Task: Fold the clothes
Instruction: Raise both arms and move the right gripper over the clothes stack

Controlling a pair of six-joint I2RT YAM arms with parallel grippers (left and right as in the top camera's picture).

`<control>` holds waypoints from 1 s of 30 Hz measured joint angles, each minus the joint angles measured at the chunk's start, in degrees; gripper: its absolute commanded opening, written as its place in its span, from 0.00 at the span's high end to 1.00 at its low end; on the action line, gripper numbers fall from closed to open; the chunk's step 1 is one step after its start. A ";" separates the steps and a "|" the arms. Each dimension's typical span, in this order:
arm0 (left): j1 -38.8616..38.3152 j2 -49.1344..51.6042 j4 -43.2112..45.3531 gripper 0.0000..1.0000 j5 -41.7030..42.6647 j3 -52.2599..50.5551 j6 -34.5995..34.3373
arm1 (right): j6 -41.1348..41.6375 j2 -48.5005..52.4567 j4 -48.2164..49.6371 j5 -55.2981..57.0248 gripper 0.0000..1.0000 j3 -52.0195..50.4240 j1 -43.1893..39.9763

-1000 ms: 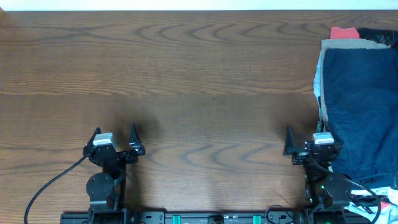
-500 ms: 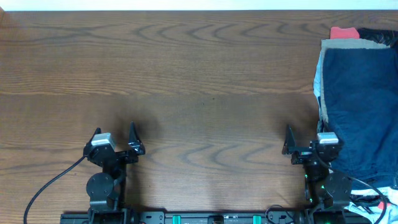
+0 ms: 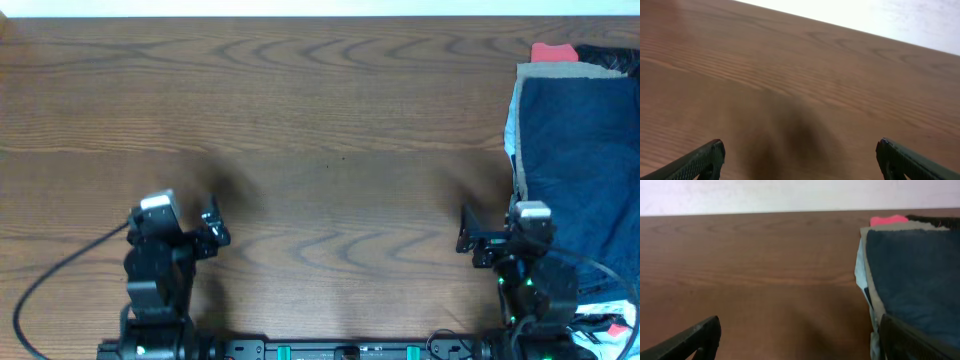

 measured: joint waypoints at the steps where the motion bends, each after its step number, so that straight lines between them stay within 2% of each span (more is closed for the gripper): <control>1: 0.00 2.01 -0.63 0.02 0.48 1.68 0.00 | 0.00 1.57 -1.05 0.13 0.01 1.42 0.00; 5: 0.00 10.25 -3.76 0.02 4.74 8.74 -0.02 | 0.07 11.45 -5.05 0.61 0.01 8.81 0.00; 17: 0.00 26.75 -29.62 0.02 9.03 28.76 -0.87 | 0.17 39.74 -16.00 1.31 0.01 23.06 0.00; 20: 0.00 29.75 -33.40 0.02 9.07 32.98 -1.05 | 0.17 45.31 -16.24 2.05 0.01 25.79 0.00; 24: 0.00 31.85 -34.29 0.02 9.22 35.19 -1.07 | 0.17 48.41 -14.97 3.56 0.01 27.28 0.00; 30: 0.00 32.06 -34.45 0.02 9.22 35.21 -1.07 | 0.22 48.65 -13.55 8.85 0.09 27.34 -1.75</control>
